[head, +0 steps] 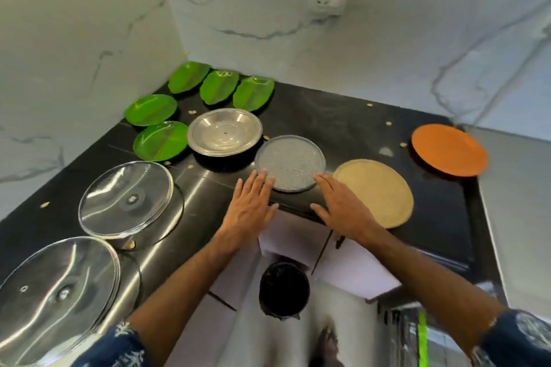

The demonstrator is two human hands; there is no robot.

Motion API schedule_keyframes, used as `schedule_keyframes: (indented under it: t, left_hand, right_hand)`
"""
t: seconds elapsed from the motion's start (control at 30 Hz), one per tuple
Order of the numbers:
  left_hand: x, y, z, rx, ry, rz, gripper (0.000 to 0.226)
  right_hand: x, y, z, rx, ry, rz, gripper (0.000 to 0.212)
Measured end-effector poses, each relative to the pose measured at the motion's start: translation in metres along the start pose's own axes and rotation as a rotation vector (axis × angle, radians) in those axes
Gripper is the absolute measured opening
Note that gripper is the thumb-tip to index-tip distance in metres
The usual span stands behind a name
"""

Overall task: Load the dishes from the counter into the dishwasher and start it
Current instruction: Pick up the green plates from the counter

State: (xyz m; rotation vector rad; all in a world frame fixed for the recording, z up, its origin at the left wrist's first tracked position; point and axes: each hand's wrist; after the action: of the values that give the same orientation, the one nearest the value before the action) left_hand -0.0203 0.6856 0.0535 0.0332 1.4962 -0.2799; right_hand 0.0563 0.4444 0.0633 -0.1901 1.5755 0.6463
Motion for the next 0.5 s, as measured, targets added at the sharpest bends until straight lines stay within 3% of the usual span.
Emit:
schedule_keyframes:
  t: [0.3,0.5]
  left_hand:
    - [0.031,0.111,0.045,-0.293,0.011,0.019,0.068]
    - [0.072,0.139,0.045,-0.327,0.000,0.043,0.066]
  right_hand:
    - [0.006,0.010,0.217,-0.070,0.204,0.049,0.066]
    - [0.026,0.021,0.348,-0.052,0.331,0.110,0.065]
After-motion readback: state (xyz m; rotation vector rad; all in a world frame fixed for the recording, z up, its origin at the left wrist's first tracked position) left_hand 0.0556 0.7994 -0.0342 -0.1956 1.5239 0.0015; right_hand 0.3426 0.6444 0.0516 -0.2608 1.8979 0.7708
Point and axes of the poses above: each hand's wrist, its own z-axis towards the middle knuckle, its own x-axis out of the palm, y = z × x, and after that the axes turned 9 degrees about x, right-handed
